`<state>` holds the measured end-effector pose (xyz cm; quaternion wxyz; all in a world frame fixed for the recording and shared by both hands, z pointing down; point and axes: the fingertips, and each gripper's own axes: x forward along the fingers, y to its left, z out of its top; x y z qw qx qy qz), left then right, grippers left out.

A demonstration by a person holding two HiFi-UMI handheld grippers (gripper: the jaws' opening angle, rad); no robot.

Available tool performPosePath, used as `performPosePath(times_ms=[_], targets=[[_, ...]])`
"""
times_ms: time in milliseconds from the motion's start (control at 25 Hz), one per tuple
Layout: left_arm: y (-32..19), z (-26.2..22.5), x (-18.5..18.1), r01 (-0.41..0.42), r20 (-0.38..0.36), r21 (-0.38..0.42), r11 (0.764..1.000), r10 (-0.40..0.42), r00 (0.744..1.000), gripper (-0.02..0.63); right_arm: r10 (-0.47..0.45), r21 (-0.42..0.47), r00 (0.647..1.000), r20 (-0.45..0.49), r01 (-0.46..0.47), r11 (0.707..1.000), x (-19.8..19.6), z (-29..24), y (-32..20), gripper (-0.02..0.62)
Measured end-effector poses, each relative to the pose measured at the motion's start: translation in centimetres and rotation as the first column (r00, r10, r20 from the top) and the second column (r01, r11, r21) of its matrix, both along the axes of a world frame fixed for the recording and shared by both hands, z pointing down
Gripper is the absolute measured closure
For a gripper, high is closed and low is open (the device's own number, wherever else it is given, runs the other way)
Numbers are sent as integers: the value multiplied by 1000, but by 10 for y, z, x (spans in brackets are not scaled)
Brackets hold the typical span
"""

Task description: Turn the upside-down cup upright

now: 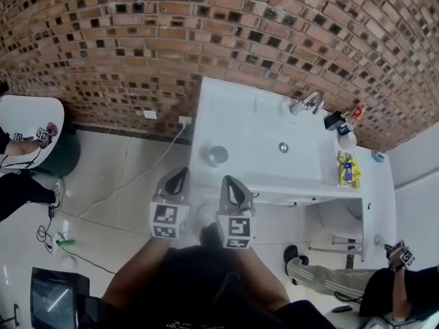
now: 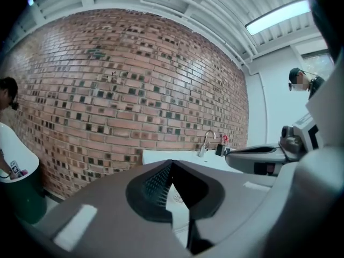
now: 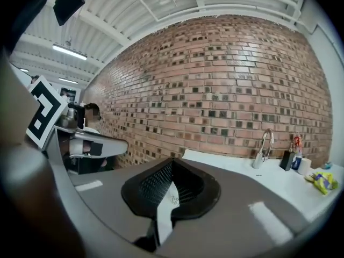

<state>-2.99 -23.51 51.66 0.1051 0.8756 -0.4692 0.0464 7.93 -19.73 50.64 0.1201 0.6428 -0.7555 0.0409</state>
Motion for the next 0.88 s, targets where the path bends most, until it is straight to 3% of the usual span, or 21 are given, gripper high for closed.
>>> performPosePath(times_ms=[160,320,600,880], targets=[[10,2,7,-29,34,6,1000,29,999,612,3,-23,999,32,-2,1000,5,4,11,581],[17,-4,14,-50,36,13,999,50,998,612,-24,-21,1000,1,24,999,5,6,22,581],[36,-3,25,-60,81,27,998,58,995,612,-35,-26,998,60,36,999,9,15,37,581],[72,2,42,-65,110,17,998,63,992,612,-13,-47,998,65,16,999,33,19,71,581]])
